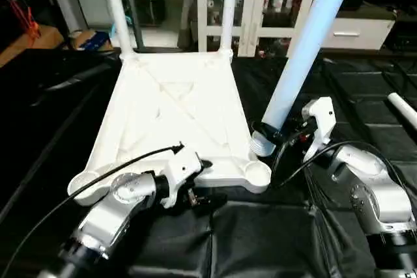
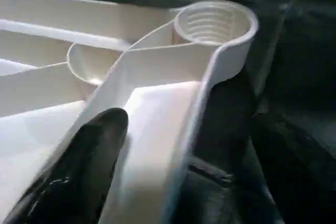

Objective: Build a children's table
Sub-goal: Insert table leg to table base

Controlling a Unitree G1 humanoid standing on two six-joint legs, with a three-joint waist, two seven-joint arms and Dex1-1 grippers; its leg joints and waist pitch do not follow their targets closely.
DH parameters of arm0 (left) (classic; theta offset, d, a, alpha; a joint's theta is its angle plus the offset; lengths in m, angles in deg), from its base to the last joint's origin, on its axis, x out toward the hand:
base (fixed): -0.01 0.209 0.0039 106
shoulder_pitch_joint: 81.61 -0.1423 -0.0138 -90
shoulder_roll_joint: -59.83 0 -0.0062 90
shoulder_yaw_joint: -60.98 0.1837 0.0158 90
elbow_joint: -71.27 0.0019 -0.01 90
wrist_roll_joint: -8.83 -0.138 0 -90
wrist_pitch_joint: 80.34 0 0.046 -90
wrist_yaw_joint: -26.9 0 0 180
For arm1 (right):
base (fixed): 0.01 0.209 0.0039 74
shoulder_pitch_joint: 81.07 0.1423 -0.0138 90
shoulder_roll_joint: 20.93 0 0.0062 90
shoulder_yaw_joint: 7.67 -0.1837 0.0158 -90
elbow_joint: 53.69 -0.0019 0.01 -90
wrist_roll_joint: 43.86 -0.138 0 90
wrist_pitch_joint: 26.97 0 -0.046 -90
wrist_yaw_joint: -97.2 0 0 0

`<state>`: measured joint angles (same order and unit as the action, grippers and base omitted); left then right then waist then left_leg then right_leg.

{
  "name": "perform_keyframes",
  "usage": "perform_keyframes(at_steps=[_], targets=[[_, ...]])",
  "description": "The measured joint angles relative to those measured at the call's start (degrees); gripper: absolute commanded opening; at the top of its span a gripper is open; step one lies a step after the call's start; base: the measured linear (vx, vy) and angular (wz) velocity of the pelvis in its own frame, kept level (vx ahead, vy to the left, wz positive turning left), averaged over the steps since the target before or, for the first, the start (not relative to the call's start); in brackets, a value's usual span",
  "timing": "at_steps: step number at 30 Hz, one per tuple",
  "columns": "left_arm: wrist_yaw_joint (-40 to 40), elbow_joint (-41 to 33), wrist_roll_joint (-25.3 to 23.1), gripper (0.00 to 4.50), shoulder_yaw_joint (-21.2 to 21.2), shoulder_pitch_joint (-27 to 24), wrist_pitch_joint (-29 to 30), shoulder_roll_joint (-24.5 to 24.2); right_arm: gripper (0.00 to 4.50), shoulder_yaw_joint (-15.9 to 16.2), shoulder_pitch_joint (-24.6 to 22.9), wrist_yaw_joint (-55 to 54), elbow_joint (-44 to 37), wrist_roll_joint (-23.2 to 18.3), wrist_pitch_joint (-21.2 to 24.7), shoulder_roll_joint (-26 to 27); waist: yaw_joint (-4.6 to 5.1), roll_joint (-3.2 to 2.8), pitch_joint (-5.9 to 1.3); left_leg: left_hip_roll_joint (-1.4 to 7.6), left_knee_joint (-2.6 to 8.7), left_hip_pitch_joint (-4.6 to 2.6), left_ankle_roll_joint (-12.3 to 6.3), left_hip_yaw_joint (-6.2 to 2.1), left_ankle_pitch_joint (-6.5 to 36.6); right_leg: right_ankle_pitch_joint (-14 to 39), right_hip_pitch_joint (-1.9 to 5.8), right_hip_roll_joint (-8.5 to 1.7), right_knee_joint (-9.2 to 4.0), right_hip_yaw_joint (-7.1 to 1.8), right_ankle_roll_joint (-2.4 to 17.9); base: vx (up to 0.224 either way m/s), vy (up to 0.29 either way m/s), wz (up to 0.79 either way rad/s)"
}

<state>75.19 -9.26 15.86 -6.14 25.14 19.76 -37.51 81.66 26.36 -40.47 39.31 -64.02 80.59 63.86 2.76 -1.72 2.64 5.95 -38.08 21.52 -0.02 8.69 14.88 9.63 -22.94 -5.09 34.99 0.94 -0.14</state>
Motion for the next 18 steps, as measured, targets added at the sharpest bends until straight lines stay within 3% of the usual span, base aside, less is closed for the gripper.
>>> perform_keyframes(at_steps=[3,18], targets=[[0.8,1.2,-0.6,3.8,0.7,0.7,-0.9,0.0,1.88,0.0,0.1,0.0,-0.2,0.0,0.0,-0.1,-0.03,-0.18,-0.09,0.03,0.07,0.03,-0.17,0.08,-0.1,0.0,-0.03,0.0,-0.05,0.01,0.0,0.063,0.012,-0.01],[4.5,2.7,-2.3,2.55,0.7,3.0,0.1,-1.3,1.88,0.1,0.1,0.0,-0.2,0.6,-0.2,-0.2,-0.13,-0.39,0.03,0.05,0.13,0.35,-0.63,0.44,-0.4,0.1,-0.16,-0.22,-0.14,0.01,0.1,0.004,0.001,0.0]])
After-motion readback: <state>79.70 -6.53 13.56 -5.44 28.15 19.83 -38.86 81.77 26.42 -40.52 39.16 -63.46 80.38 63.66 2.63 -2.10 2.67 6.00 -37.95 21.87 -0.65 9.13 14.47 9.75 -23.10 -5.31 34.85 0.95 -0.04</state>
